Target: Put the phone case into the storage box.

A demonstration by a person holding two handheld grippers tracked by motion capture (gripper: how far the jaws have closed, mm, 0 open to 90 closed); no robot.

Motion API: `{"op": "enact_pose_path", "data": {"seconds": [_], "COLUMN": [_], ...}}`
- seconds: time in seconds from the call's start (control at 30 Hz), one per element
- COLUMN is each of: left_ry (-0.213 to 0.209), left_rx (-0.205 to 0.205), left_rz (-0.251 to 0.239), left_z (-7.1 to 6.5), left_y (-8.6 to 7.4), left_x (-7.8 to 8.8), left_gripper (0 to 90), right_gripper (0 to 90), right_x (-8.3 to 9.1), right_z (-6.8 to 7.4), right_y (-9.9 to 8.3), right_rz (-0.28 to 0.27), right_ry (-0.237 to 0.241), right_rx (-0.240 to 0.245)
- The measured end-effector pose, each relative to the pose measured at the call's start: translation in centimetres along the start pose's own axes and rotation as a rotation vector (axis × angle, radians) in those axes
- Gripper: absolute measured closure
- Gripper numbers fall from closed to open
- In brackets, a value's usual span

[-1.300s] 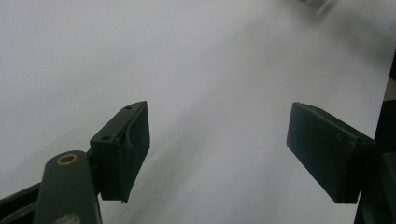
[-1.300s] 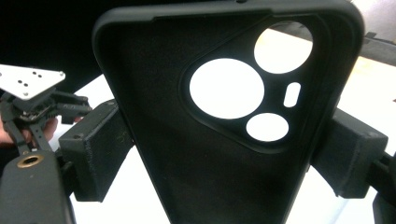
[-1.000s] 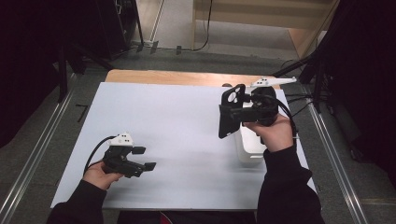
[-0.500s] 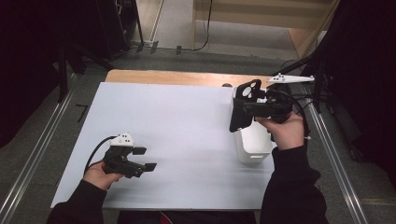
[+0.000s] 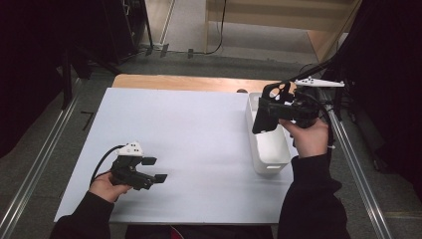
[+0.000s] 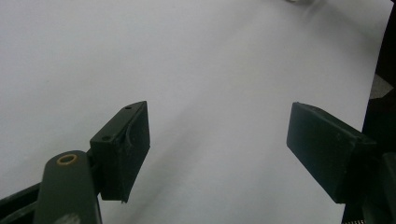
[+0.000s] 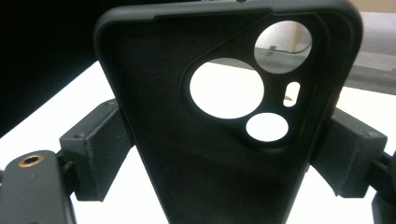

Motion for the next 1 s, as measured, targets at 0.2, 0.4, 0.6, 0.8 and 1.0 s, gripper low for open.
{"op": "enact_pose_path", "data": {"seconds": [0.2, 0.4, 0.6, 0.8, 1.0], "left_ry": [-0.001, -0.003, -0.013, -0.013, -0.012], "left_rx": [0.001, 0.003, 0.010, 0.005, 0.009], "left_rz": [0.000, 0.000, -0.007, 0.003, -0.007], "left_z": [0.0, 0.0, 0.2, 0.3, 0.4], "left_y": [0.0, 0.0, 0.0, 0.0, 0.0], "left_x": [0.0, -0.1, -0.1, -0.1, -0.1], "left_gripper": [21.0, 21.0, 21.0, 21.0, 21.0], "right_gripper": [12.1, 12.0, 12.1, 12.1, 12.0], "right_x": [-0.6, -1.1, -2.3, -3.1, -3.8], "right_z": [-1.0, -1.8, -2.5, -3.5, -4.5], "right_y": [-0.3, -0.4, 0.6, 1.7, 3.0], "right_rz": [-0.009, -0.028, -0.031, -0.021, -0.016], "right_ry": [-0.036, -0.071, -0.089, -0.075, -0.085], "right_rx": [-0.037, -0.052, -0.067, -0.080, -0.098]}}
Point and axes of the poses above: each handheld gripper's, and its own axes: x roughly backward along the jaws, y roughly out of its top, z roughly to its left, the point moved 6 cm from there along -x, roughly forward along the jaws, and after that the axes turned 9 degrees about z, right-handed, at the moved point
